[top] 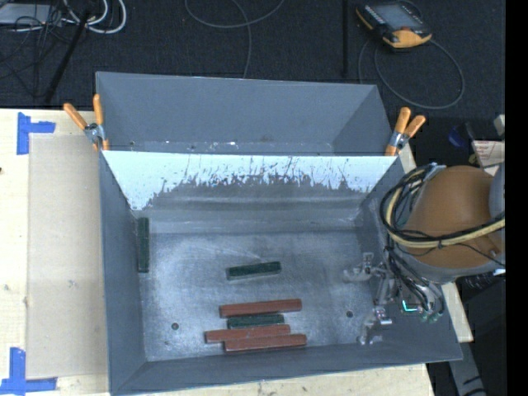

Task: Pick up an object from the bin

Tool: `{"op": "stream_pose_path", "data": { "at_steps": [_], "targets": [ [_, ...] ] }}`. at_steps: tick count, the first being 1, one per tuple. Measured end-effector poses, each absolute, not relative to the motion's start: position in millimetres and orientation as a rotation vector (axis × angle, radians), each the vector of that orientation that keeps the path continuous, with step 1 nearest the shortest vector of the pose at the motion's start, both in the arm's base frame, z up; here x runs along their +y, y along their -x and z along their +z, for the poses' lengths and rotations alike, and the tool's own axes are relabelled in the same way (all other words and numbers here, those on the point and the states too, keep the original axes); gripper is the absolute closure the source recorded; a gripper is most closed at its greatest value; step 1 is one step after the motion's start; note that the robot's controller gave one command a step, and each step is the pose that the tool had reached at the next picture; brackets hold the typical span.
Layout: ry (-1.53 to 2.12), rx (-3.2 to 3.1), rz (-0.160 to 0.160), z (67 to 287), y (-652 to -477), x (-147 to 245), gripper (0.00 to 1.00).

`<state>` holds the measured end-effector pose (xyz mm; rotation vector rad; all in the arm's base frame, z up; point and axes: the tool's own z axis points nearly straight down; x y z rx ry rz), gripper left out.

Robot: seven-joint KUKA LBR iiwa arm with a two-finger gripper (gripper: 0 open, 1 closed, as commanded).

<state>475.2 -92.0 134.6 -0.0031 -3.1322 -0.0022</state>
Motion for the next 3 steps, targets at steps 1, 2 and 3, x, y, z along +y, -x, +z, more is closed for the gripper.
{"op": "stream_pose_path", "data": {
  "at_steps": [1,2,3],
  "targets": [
    [-0.002,-3.139,0.0,138,-477.2,-92,0.0],
    [-0.094,-3.145,0.003,99,-509.5,-45,0.0],
    [-0.005,-3.139,0.0,84,-482.7,-12,1.0]
  ]
}}
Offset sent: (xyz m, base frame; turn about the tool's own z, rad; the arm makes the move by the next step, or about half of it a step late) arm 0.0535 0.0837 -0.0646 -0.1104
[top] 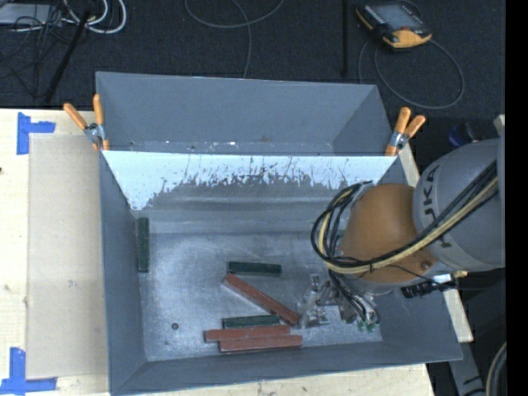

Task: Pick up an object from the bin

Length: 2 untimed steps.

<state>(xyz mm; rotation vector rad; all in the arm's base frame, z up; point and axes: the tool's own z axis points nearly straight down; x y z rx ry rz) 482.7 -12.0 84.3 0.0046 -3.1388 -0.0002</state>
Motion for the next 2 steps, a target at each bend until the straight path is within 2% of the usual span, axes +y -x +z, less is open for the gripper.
{"op": "stream_pose_path", "data": {
  "at_steps": [1,2],
  "targets": [
    [-0.005,-3.158,0.001,87.5,-487.8,-12.1,0.0],
    [-0.006,-3.158,0.001,87.3,-487.7,-12.0,0.0]
  ]
}}
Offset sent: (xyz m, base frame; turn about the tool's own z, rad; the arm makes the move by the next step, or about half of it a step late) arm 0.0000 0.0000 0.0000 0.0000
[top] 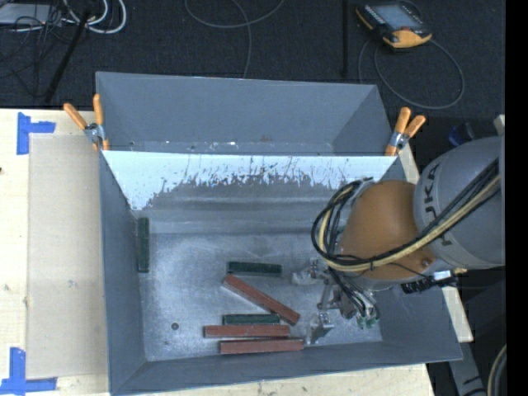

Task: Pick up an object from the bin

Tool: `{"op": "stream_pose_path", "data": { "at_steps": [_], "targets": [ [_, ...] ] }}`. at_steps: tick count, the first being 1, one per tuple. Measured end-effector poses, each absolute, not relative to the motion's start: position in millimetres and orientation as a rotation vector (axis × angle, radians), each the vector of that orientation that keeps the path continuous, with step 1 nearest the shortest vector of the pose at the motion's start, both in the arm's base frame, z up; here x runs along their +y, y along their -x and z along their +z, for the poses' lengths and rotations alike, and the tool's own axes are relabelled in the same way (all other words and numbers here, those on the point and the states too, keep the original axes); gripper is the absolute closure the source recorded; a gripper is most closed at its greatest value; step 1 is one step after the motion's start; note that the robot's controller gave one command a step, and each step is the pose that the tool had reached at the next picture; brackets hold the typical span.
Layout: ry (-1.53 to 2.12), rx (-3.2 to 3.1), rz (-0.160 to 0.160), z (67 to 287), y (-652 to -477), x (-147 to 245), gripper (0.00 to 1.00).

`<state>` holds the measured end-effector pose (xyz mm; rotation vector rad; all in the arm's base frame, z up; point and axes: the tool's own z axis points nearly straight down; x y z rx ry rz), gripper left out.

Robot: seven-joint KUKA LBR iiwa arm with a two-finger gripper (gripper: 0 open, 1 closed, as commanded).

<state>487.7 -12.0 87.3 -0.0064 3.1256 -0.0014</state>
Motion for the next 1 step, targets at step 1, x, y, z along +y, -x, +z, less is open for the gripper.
{"op": "stream_pose_path", "data": {
  "at_steps": [1],
  "targets": [
    [-0.015,3.123,-0.001,75.7,-512.8,43.5,1.0]
  ]
}}
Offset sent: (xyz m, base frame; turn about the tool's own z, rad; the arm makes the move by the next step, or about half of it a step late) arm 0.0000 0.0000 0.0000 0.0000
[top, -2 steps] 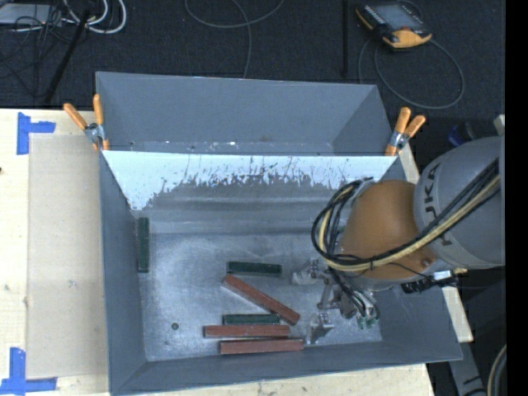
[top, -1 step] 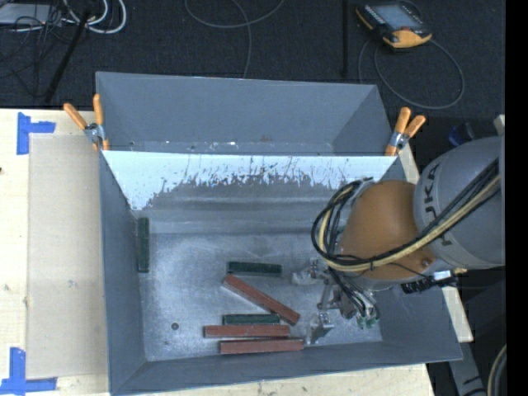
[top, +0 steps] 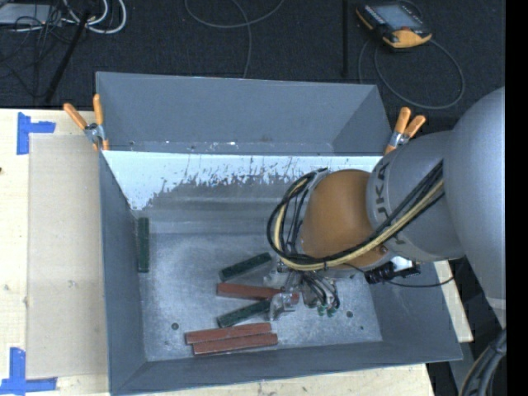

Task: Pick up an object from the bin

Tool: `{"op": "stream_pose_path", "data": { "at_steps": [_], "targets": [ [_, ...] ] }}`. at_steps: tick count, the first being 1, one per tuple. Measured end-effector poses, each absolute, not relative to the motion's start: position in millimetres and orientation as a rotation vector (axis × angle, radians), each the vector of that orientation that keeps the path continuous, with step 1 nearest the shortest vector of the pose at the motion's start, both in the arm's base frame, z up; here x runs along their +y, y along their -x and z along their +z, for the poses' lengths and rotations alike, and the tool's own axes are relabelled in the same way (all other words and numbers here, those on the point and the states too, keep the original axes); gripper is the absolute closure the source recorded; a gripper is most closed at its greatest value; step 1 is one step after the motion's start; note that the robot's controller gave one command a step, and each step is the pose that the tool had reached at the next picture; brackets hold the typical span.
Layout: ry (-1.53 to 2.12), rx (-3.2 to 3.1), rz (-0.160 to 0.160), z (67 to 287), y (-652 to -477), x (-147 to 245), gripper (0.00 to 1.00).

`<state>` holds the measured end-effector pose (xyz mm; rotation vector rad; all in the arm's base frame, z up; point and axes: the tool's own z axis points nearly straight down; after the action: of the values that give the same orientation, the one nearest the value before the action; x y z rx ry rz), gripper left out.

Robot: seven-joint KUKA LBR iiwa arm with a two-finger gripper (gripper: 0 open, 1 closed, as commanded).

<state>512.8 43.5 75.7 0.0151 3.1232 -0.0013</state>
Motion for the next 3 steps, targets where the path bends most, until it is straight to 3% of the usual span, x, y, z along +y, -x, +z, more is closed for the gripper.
{"op": "stream_pose_path", "data": {
  "at_steps": [2,3],
  "targets": [
    [0.171,3.118,0.012,75,-513.9,31,1.0],
    [0.632,3.074,0.001,210,-594.4,63,1.0]
  ]
}}
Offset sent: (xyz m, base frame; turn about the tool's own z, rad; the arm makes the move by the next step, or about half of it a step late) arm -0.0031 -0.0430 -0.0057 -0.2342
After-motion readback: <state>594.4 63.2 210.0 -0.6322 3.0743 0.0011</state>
